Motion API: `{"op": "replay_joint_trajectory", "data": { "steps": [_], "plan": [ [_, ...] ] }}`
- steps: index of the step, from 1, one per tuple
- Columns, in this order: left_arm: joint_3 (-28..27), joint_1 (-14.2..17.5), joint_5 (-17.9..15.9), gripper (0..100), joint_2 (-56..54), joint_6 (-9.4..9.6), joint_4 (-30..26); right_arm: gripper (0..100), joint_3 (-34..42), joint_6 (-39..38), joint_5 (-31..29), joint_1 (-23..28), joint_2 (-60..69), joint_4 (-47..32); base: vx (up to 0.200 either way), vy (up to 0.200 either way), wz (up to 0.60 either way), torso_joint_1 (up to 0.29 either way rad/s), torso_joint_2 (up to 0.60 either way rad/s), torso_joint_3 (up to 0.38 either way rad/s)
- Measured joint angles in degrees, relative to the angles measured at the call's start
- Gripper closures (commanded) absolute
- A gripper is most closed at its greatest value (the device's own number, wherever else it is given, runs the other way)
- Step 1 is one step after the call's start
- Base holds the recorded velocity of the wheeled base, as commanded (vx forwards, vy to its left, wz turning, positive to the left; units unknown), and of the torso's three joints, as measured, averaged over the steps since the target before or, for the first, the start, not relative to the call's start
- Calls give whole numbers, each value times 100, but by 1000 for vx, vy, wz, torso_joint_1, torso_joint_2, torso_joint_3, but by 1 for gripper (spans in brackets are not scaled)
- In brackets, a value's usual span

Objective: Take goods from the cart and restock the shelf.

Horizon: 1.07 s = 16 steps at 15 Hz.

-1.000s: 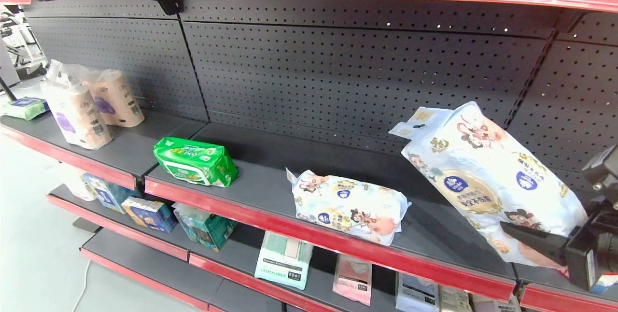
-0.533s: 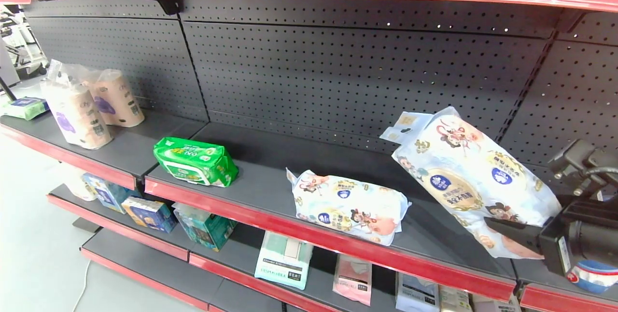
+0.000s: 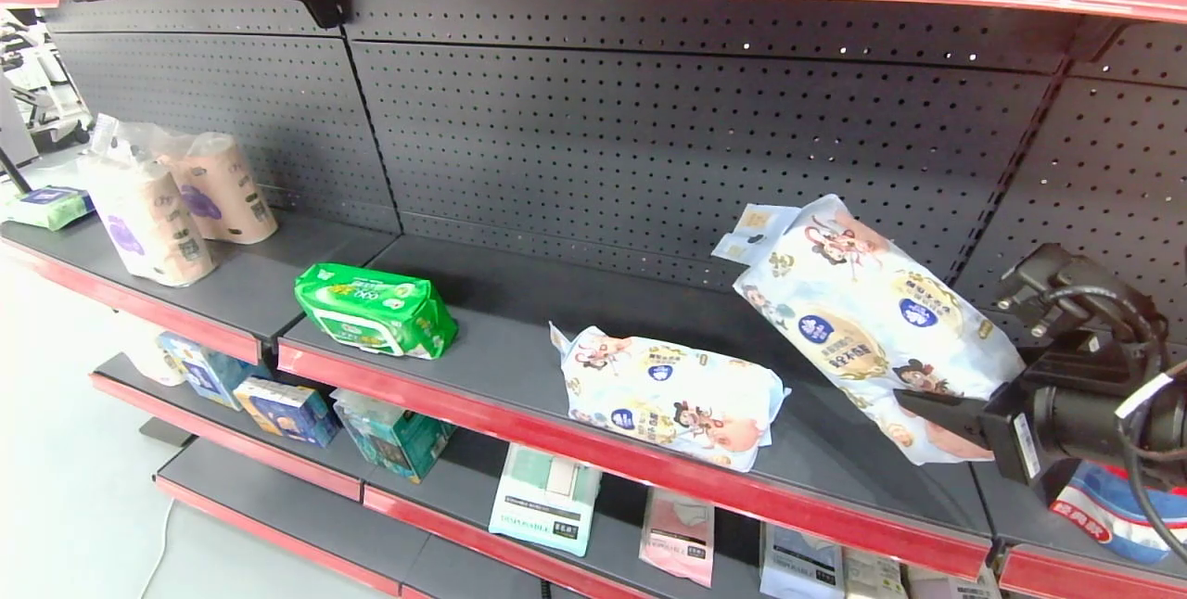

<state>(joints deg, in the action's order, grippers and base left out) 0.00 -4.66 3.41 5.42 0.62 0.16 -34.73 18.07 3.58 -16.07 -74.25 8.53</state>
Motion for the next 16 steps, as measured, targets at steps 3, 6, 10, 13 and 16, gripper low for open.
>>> {"op": "replay_joint_trajectory", "data": {
  "steps": [3, 6, 10, 13, 16],
  "plan": [
    [0, 0, 0, 0, 0, 0, 0, 100, 34, 0, -2, -5, -177, 11, 0, 0, 0, 0, 0, 0],
    [0, 0, 0, 0, 2, 0, 0, 100, -41, 2, -2, -9, -341, 22, 0, 0, 0, 0, 0, 0],
    [0, 0, -2, 0, 2, -2, 0, 100, -245, 7, -11, -20, -756, 418, 0, 0, 0, 0, 0, 0],
    [0, 0, -2, 0, 5, 0, 0, 100, -449, 13, -39, -9, -1172, 663, 0, 0, 0, 0, 0, 0],
    [0, 0, 0, 0, 5, 0, 0, 100, -750, 13, -41, 24, -1513, 655, 0, 0, 0, 0, 0, 0]
  ]
}}
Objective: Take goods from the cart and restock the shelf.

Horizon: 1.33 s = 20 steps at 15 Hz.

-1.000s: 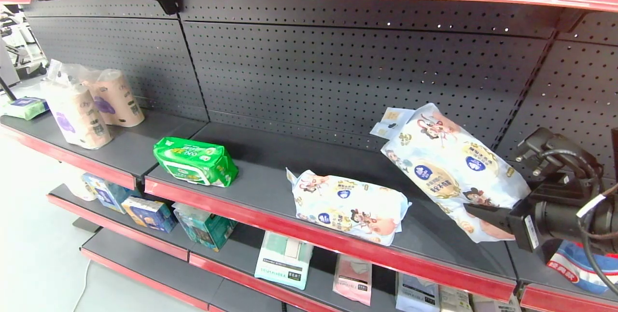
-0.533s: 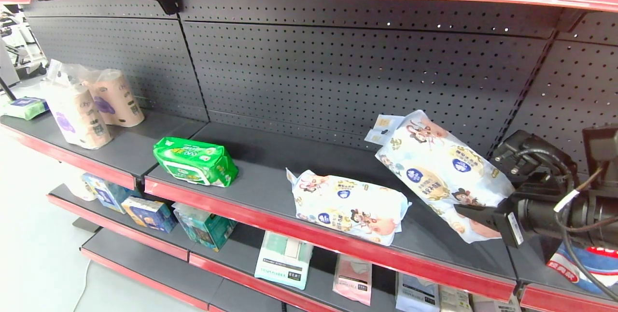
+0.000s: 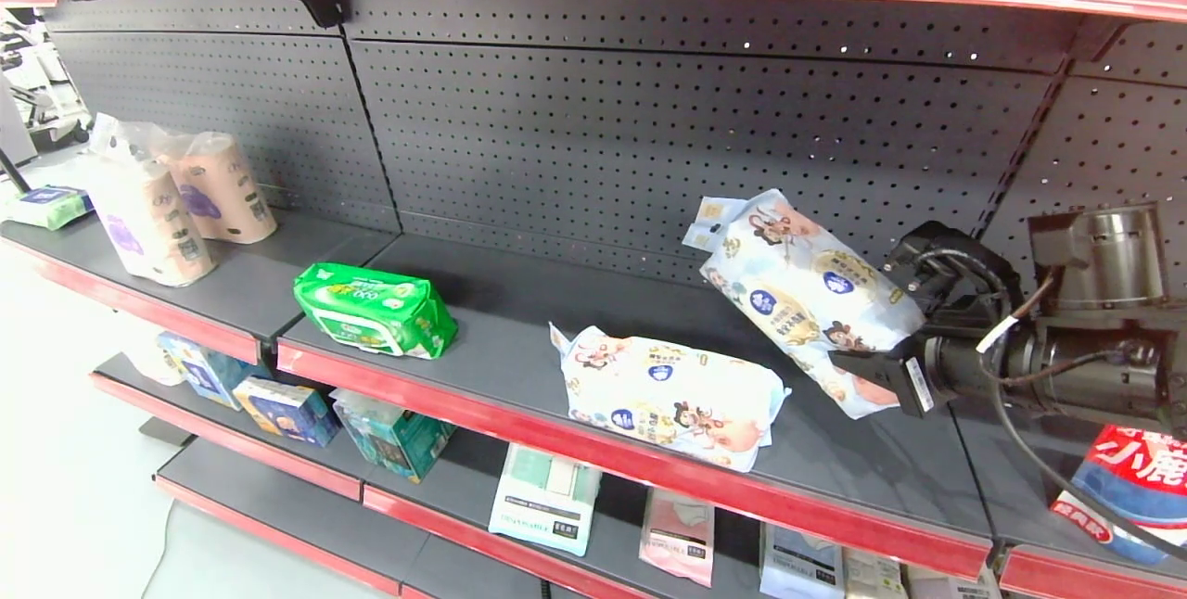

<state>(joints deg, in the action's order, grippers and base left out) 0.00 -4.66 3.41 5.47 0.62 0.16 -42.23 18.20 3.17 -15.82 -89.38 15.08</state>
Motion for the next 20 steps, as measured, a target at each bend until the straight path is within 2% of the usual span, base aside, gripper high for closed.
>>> {"op": "replay_joint_trajectory", "data": {
  "steps": [7, 10, 12, 17, 20],
  "plan": [
    [0, 0, 0, 0, 1, -2, -2, 100, -724, 99, 60, 205, -730, -24, 0, 0, 0, 0, 0, 0],
    [0, 0, 0, 0, 1, -2, 0, 100, -846, 912, 607, 528, -984, -37, 0, 0, 0, 0, 0, 0],
    [0, 0, 0, 0, 1, 0, 0, 100, -951, 1080, 756, 707, -1141, -59, 0, 0, 0, 0, 0, 0],
    [0, 0, 0, 0, 4, -2, 0, 100, -1432, 1436, 866, 742, -1649, -123, 0, 0, 0, 0, 0, 0],
    [0, 0, 0, 0, 6, 0, 0, 100, -1775, 1908, 1139, 707, -1881, -542, 0, 0, 0, 0, 0, 0]
  ]
}}
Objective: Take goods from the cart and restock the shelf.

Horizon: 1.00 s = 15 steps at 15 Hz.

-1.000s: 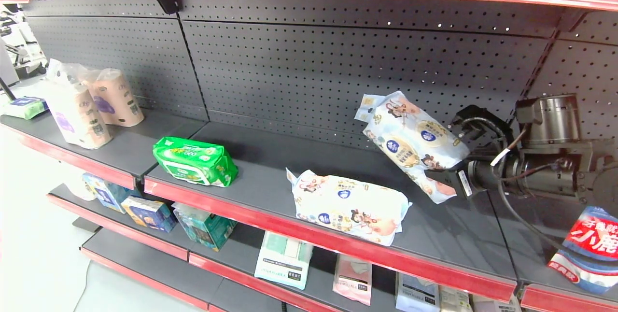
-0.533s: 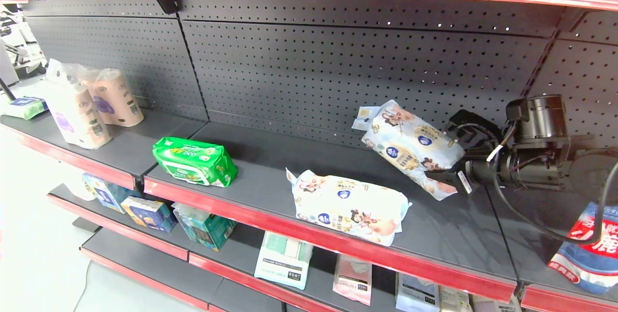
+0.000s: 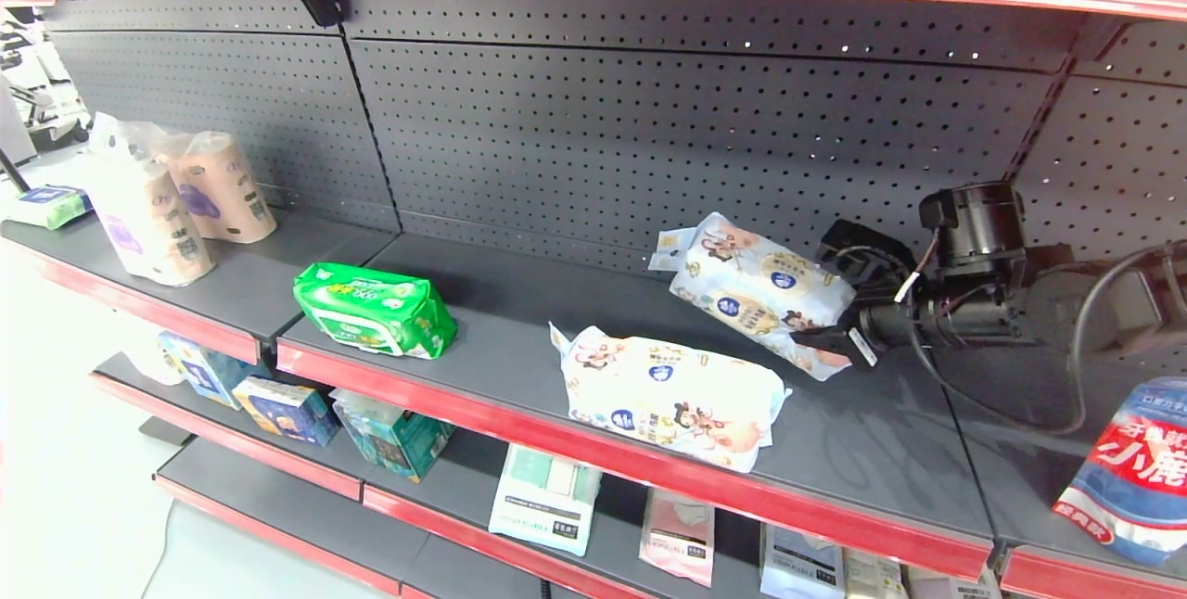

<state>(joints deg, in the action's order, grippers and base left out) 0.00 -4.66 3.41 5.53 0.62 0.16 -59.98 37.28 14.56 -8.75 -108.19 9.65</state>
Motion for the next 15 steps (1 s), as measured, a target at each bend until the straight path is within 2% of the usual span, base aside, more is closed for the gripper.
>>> {"op": "replay_joint_trajectory", "data": {
  "steps": [5, 15],
  "plan": [
    [0, 0, -2, 0, 0, -2, 0, 100, -918, 489, 93, -169, -451, -631, 0, 0, 0, 0, 0, 0],
    [0, 0, -2, 0, 0, 0, 0, 100, -1827, 602, -74, -485, -1097, -1054, 0, 0, 0, 0, 0, 0]
  ]
}}
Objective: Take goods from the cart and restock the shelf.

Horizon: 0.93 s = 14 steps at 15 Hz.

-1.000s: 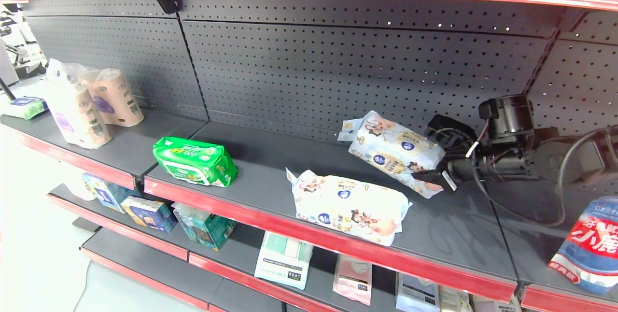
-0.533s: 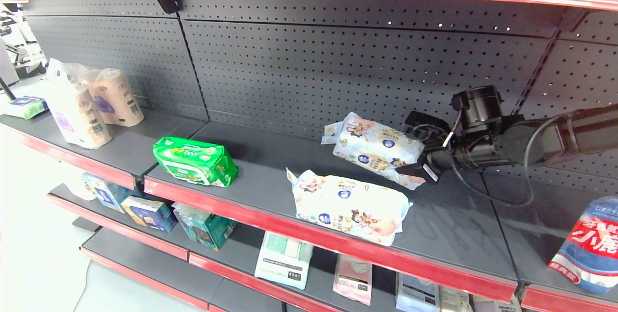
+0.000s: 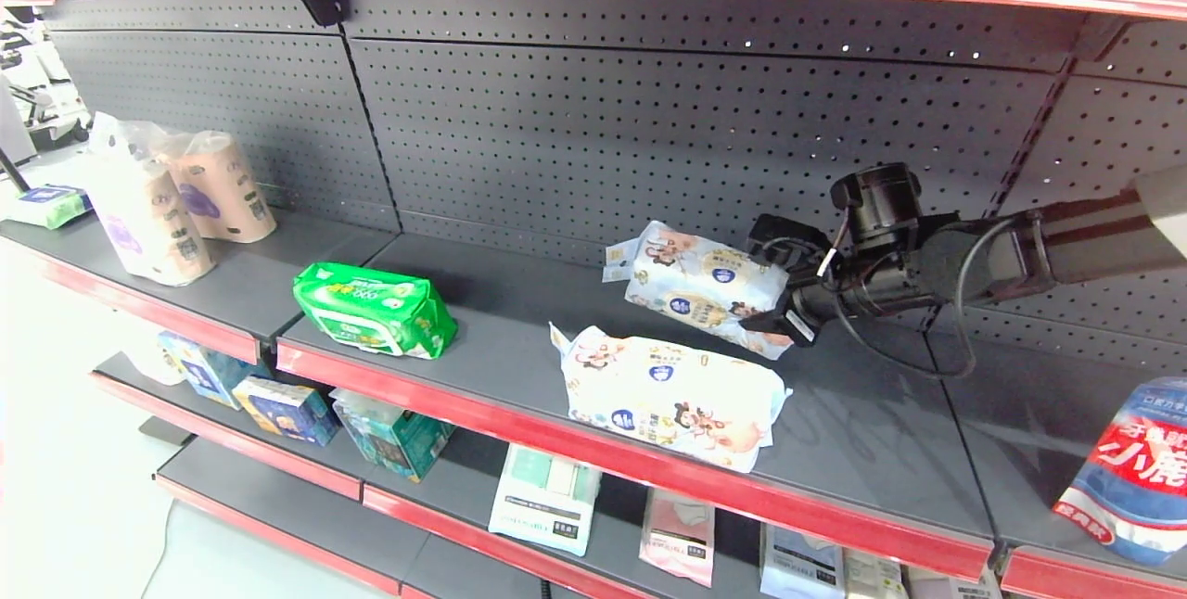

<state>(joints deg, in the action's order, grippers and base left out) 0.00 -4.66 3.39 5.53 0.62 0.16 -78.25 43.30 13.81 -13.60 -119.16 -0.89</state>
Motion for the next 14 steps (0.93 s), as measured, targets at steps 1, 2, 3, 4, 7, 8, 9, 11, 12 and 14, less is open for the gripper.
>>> {"op": "replay_joint_trajectory", "data": {
  "steps": [1, 2, 3, 4, 7, 8, 9, 11, 12, 14],
  "plan": [
    [0, 0, 2, 0, 0, 0, 0, 100, -11, 43, -110, -11, -29, 0, 0, 0, 0, 0, 0, 0],
    [0, 0, 2, 0, 0, 0, 0, 100, -11, 65, -145, -22, -54, -1, 0, 0, 0, 0, 0, 0],
    [0, 0, 2, 0, 0, 0, 0, 100, -11, 79, -161, -20, -71, -1, 0, 0, 0, 0, 0, 0],
    [0, 0, 2, 0, 0, 0, 0, 100, 0, 84, -163, -26, -77, 0, 0, 0, 0, 0, 0, 0],
    [0, 0, 0, 0, 0, 0, 0, 100, 33, 126, -221, -30, -84, -20, 0, 0, 0, 0, 0, 0],
    [0, 0, 2, 0, 0, 0, 0, 100, 39, 156, -227, -30, -84, -127, 0, 0, 0, 0, 0, 0],
    [0, 0, 2, 0, 0, 0, 0, 100, 44, 174, -260, -37, -79, -263, 0, 0, 0, 0, 0, 0],
    [0, 0, 2, 0, 0, -2, 0, 100, 52, 196, -290, -34, -71, -294, 0, 0, 0, 0, 0, 0],
    [0, 0, 2, 0, 0, 0, 0, 100, 63, 199, -293, -34, -68, -301, 0, 0, 0, 0, 0, 0],
    [0, 0, 2, 0, 0, 0, 0, 100, 96, 200, -293, -61, -66, -301, 0, 0, 0, 0, 0, 0]
  ]
}}
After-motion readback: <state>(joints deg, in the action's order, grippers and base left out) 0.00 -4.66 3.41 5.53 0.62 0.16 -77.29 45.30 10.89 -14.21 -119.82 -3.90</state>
